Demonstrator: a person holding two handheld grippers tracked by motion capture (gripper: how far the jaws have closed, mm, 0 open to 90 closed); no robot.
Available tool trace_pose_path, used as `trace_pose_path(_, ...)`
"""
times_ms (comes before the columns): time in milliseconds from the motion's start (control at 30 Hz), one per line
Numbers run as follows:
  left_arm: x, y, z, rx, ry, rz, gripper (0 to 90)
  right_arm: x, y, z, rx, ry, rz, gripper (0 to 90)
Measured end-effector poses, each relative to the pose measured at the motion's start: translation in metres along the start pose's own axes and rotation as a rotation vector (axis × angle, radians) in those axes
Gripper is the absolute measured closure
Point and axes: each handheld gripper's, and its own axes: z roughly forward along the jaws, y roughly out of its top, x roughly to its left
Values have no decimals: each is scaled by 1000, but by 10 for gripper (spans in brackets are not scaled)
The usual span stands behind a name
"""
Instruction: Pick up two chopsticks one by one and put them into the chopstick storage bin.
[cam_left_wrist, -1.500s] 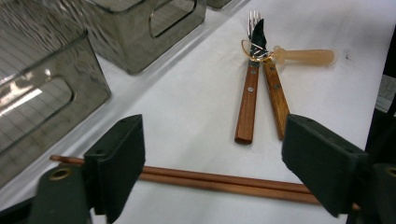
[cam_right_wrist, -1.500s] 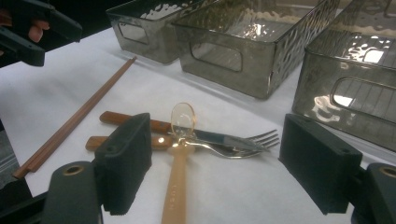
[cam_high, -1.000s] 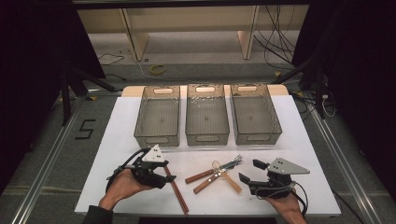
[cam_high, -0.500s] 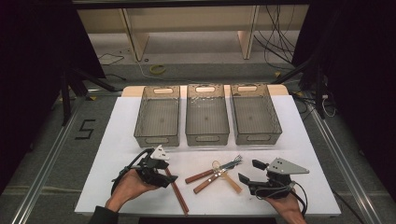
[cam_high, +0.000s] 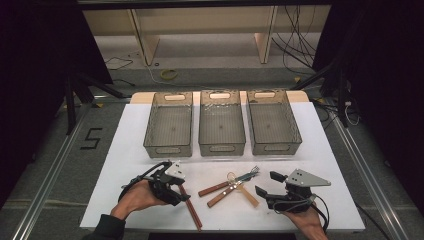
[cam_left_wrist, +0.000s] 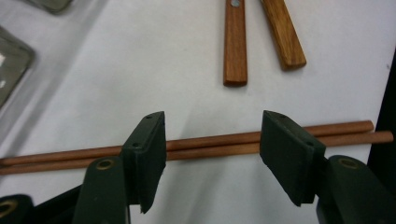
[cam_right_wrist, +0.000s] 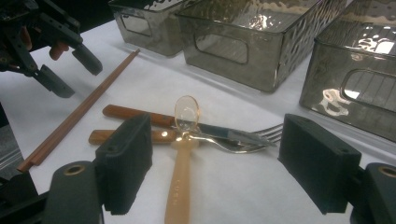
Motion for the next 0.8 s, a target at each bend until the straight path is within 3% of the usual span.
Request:
trace_pose_path(267,-2,1,8,33,-32,76,372,0,0,0,2,1,2,267)
trace_pose_path(800,0,1,15,83,-84,139,368,0,0,0,4,4,5,270)
